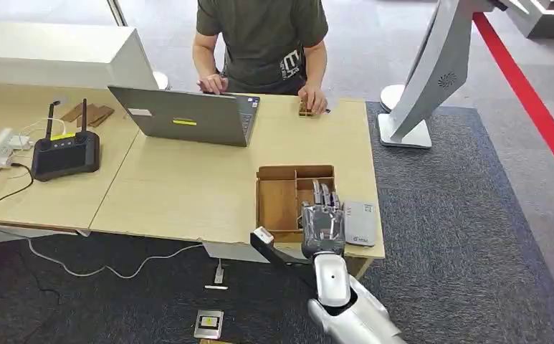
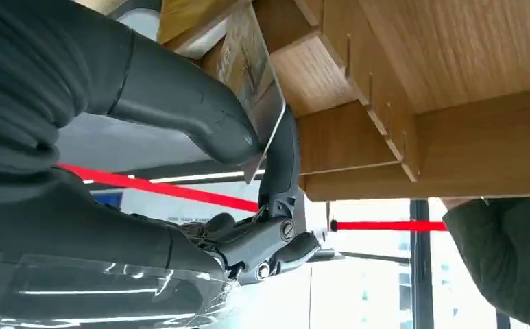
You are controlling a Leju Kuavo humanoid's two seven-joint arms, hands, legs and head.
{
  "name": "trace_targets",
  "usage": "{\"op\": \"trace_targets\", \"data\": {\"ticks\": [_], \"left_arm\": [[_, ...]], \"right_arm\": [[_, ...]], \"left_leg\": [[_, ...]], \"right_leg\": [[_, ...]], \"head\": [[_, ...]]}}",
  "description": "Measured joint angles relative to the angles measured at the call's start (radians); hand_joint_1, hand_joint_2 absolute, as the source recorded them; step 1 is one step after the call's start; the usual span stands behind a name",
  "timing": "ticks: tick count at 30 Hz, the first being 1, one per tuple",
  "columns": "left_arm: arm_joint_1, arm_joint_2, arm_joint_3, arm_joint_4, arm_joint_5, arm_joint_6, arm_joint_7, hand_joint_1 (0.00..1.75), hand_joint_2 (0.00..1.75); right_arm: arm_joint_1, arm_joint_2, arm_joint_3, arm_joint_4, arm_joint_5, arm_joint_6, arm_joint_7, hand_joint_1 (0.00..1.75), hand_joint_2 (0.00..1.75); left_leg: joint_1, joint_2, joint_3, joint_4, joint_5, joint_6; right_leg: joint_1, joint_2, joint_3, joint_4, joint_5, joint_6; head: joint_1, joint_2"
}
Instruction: Pass the card to the sensor for recognition and then transmit it.
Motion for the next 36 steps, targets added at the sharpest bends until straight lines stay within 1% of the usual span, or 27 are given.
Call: {"op": "trace_targets", "data": {"ticks": [3,11,17,27,32,36], "left_arm": [[0.000,0.000,0.000,0.000,0.000,-0.003,-0.003,0.00,1.75],[0.000,0.000,-0.016,0.000,0.000,-0.015,-0.006,0.00,1.75],[-0.005,0.000,-0.041,0.000,0.000,-0.020,-0.001,0.00,1.75],[-0.012,-0.001,-0.077,0.000,0.000,-0.034,0.015,0.00,1.75],[-0.023,-0.004,-0.106,-0.002,0.000,-0.041,0.021,0.00,1.75],[-0.025,-0.005,-0.117,-0.002,0.000,-0.042,0.022,0.00,1.75]], "right_arm": [[0.000,0.000,0.000,-0.003,0.005,-0.033,0.005,1.75,1.75],[-0.001,-0.010,-0.008,-0.051,0.023,-0.072,0.029,1.75,1.75],[-0.014,-0.023,-0.027,-0.062,0.016,-0.117,0.024,1.75,1.75],[-0.046,-0.034,-0.051,-0.094,-0.018,-0.114,0.035,1.75,1.75],[-0.084,-0.033,-0.054,-0.129,-0.038,-0.081,0.063,1.75,1.75],[-0.094,-0.032,-0.055,-0.149,-0.042,-0.073,0.067,1.75,1.75]], "left_leg": [[0.000,0.000,0.000,0.000,0.000,0.000],[0.000,0.000,0.000,0.000,0.000,0.000],[0.000,0.000,0.000,0.000,0.000,0.000],[0.000,0.000,0.000,0.000,0.000,0.000],[0.000,0.000,0.000,0.000,0.000,0.000],[0.000,0.000,0.000,0.000,0.000,0.000]], "right_leg": [[0.000,0.000,0.000,0.000,0.000,0.000],[0.000,0.000,0.000,0.000,0.000,0.000],[0.000,0.000,0.000,0.000,0.000,0.000],[0.000,0.000,0.000,0.000,0.000,0.000],[0.000,0.000,0.000,0.000,0.000,0.000],[0.000,0.000,0.000,0.000,0.000,0.000]], "head": [[0.000,0.000],[0.000,0.000],[0.000,0.000],[0.000,0.000],[0.000,0.000],[0.000,0.000]]}}
